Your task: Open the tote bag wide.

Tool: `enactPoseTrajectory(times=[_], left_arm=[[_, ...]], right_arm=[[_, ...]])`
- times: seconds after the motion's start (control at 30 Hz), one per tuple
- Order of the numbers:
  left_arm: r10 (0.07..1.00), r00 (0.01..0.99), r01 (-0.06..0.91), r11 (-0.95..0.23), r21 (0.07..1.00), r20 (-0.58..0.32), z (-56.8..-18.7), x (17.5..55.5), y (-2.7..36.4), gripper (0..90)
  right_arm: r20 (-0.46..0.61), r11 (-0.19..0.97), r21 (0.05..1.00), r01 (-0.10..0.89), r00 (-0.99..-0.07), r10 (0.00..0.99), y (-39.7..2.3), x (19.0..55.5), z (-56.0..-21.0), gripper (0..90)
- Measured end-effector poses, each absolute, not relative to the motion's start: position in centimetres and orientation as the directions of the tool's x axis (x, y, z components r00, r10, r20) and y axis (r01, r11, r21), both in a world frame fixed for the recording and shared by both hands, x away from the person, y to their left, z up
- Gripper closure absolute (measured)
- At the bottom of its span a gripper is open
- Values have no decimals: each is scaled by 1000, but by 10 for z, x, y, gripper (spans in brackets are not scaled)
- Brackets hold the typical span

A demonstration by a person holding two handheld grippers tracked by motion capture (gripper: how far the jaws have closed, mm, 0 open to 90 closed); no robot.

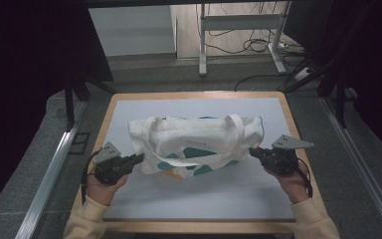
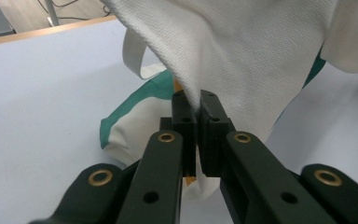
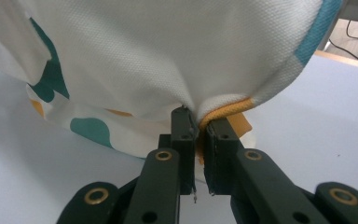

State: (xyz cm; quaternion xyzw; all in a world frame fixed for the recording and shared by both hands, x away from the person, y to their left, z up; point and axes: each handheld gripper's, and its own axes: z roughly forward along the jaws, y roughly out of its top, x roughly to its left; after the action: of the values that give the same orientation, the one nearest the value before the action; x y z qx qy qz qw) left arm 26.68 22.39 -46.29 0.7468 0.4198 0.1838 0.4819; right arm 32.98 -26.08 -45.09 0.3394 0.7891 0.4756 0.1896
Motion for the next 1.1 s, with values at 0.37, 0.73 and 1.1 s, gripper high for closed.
enactPoseTrajectory(times=[0.37, 0.73, 1.1], left_arm=[[802, 583, 456, -190, 870, -131, -469, 266, 222, 871], [797, 589, 467, -199, 862, -135, -474, 266, 221, 871], [798, 588, 481, -212, 851, -134, -482, 267, 219, 872]], right_arm=[[46, 303, 878, 372, -694, 718, -261, 329, -462, 829], [46, 325, 860, 394, -693, 720, -259, 329, -471, 831], [43, 345, 845, 408, -694, 718, -256, 331, -480, 832]])
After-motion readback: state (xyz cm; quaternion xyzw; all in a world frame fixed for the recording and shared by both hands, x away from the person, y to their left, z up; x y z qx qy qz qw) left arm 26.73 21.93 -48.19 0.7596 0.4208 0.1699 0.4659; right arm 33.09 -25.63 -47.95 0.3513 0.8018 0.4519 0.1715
